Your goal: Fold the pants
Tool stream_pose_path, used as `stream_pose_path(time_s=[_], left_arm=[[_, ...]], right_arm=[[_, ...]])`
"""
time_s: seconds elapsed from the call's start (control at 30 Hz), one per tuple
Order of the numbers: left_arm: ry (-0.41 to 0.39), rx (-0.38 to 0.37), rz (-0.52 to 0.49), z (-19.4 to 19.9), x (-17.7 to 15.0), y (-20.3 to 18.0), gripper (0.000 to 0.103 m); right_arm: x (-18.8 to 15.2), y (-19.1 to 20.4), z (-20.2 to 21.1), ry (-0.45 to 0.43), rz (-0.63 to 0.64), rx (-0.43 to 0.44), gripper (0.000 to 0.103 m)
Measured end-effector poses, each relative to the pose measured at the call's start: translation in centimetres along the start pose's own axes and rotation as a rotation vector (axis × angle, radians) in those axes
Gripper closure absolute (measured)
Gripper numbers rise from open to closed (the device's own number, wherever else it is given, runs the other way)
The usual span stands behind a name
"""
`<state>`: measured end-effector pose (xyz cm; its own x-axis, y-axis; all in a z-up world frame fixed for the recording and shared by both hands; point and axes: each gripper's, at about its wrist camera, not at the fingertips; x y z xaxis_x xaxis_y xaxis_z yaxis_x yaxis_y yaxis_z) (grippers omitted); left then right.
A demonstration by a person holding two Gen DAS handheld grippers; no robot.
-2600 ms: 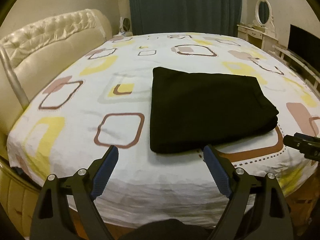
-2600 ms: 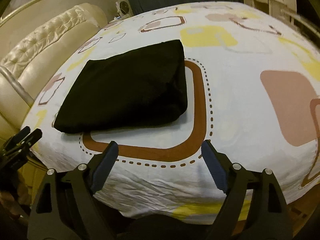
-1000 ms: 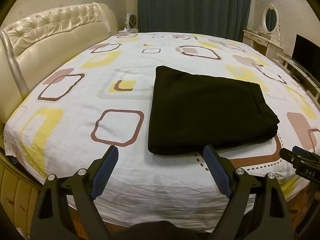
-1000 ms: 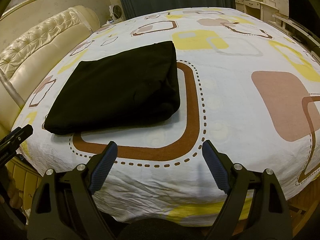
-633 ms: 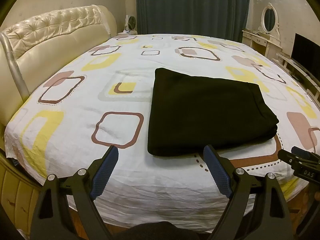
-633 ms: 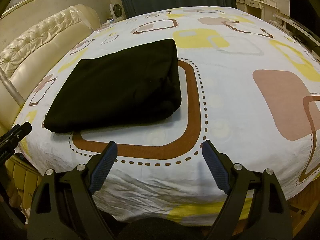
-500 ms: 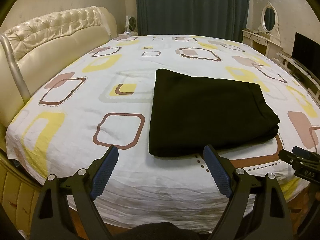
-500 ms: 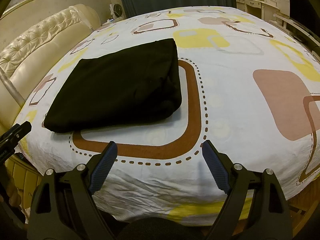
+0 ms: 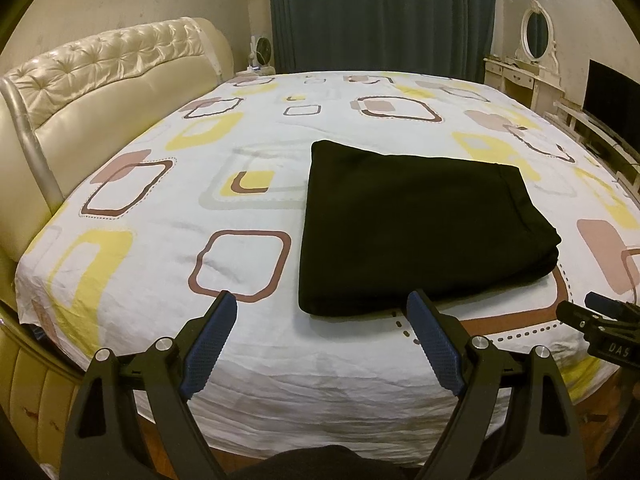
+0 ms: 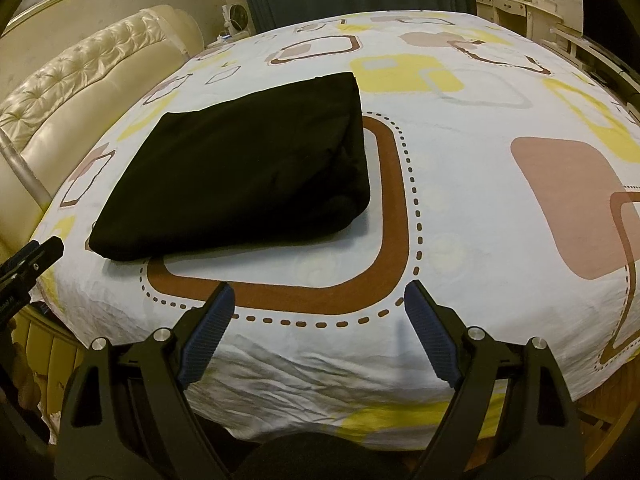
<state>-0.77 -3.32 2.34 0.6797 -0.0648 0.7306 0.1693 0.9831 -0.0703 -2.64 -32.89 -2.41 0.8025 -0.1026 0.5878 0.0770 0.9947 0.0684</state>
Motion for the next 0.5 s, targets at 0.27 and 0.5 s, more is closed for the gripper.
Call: stream_pose_path(time_s=[0.27,0.5], left_arm=[[0.01,-0.027,0.016,-0.09,0.06,-0.05,0.017],[0.0,-0.005,0.085,0.44,0.58,0.64,0.012]], right_arm=[[0.05,0.03,-0.2,0.006,0.009,0.005,0.017],[0.06,-0.01,-0.28,0.006,0.01,0.005,0.017]])
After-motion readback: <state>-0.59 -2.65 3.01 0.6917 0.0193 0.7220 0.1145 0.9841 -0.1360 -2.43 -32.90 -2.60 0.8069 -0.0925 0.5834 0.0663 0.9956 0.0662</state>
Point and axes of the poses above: each gripper's, at about its wrist camera, not at the fingertips, and z roughly against the way its jaws point, y to its left, x to its top, and after that the axes turned 12 degrees about -x, right-handed
